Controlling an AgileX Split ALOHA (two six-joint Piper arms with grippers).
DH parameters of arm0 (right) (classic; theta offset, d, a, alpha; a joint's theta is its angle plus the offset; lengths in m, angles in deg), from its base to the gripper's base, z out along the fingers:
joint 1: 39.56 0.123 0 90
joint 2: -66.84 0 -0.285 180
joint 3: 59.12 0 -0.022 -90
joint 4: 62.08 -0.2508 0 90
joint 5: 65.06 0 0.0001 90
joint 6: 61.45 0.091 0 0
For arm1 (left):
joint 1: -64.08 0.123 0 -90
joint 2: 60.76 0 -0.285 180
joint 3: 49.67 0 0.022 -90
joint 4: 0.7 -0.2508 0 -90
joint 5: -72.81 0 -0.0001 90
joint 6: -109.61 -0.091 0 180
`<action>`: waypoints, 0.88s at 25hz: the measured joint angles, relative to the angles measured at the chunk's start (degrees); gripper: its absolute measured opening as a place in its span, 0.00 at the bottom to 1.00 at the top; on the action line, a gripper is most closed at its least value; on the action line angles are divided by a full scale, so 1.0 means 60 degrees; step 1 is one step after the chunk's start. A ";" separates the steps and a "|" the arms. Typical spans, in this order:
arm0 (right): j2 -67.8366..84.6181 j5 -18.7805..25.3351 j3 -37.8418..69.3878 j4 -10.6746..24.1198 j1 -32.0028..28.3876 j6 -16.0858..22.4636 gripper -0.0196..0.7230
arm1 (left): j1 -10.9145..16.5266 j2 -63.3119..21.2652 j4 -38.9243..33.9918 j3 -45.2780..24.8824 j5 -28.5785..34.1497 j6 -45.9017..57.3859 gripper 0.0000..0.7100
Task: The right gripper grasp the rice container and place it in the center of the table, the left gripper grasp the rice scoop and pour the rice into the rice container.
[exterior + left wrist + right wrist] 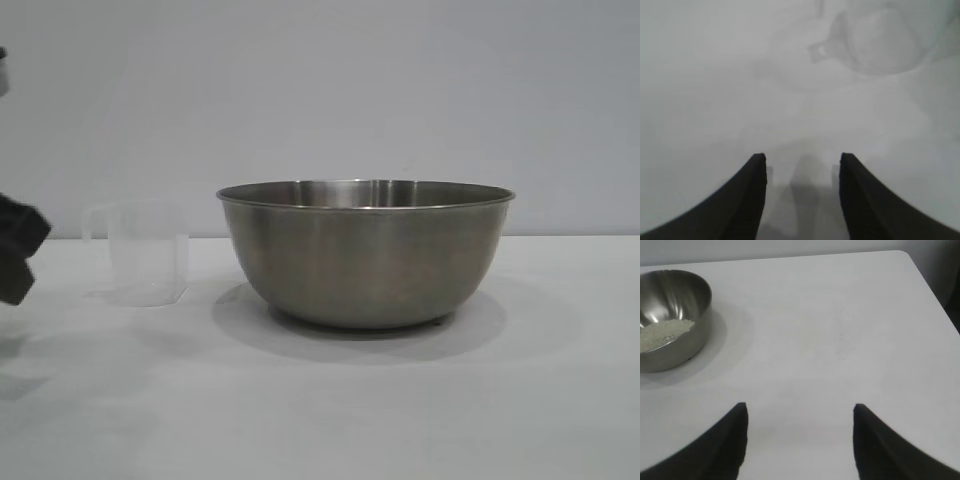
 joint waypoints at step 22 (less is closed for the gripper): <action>0.0000 0.0000 0.0000 0.0000 0.0000 0.0000 0.55 | 0.0000 -0.5293 0.0295 0.0986 0.6740 -0.0102 0.72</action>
